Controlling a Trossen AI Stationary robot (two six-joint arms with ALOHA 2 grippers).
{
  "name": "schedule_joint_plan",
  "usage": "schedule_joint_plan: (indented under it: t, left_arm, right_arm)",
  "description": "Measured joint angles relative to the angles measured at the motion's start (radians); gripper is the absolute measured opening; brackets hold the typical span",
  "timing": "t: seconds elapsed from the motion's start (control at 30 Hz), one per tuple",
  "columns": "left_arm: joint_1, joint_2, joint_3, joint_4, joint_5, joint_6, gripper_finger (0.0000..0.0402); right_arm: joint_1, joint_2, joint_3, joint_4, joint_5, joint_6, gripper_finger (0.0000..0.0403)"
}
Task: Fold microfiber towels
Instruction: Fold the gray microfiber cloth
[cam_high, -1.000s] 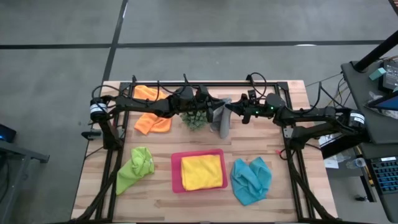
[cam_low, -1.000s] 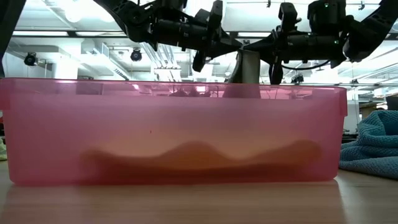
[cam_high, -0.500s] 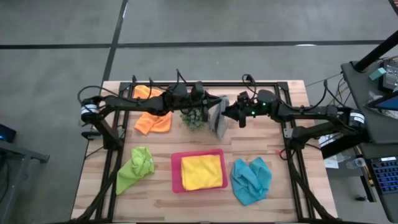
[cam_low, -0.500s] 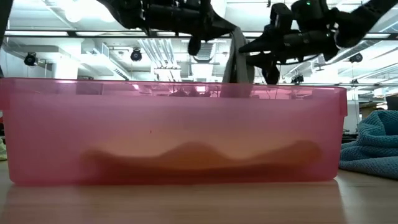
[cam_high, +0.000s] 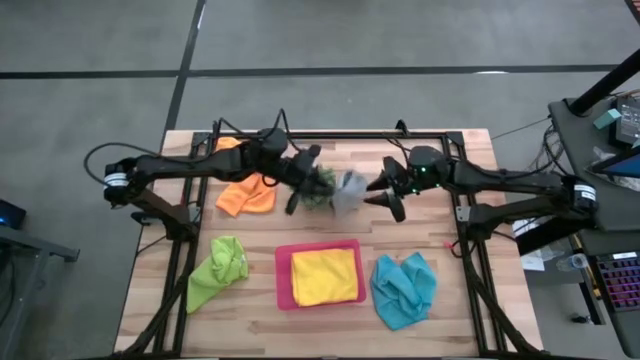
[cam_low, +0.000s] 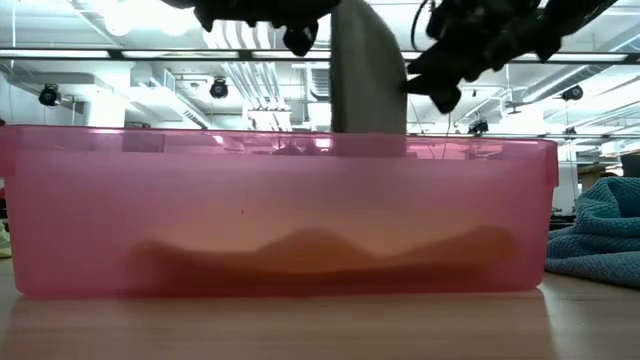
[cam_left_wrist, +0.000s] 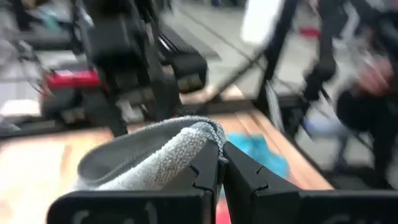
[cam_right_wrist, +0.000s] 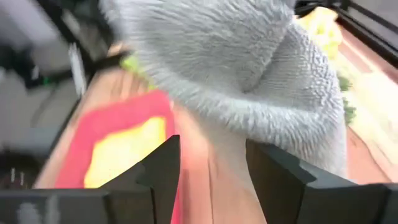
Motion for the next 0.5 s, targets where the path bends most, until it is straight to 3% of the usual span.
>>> schedule_joint_plan:
  t: [0.2, 0.33, 0.5]
  left_arm:
    - [-0.011, -0.004, 0.000, -0.049, 0.019, 0.045, 0.0000]
    - [-0.026, 0.000, -0.001, -0.052, 0.093, 0.085, 0.0000]
    - [-0.045, 0.004, -0.002, -0.050, 0.091, 0.120, 0.0000]
  right_arm:
    - [0.061, -0.053, 0.001, -0.115, -0.001, -0.098, 0.0157]
    - [0.067, -0.060, -0.003, -0.049, -0.001, -0.109, 0.0159]
    - [0.086, -0.014, -0.034, 0.052, 0.000, -0.131, 0.0187]
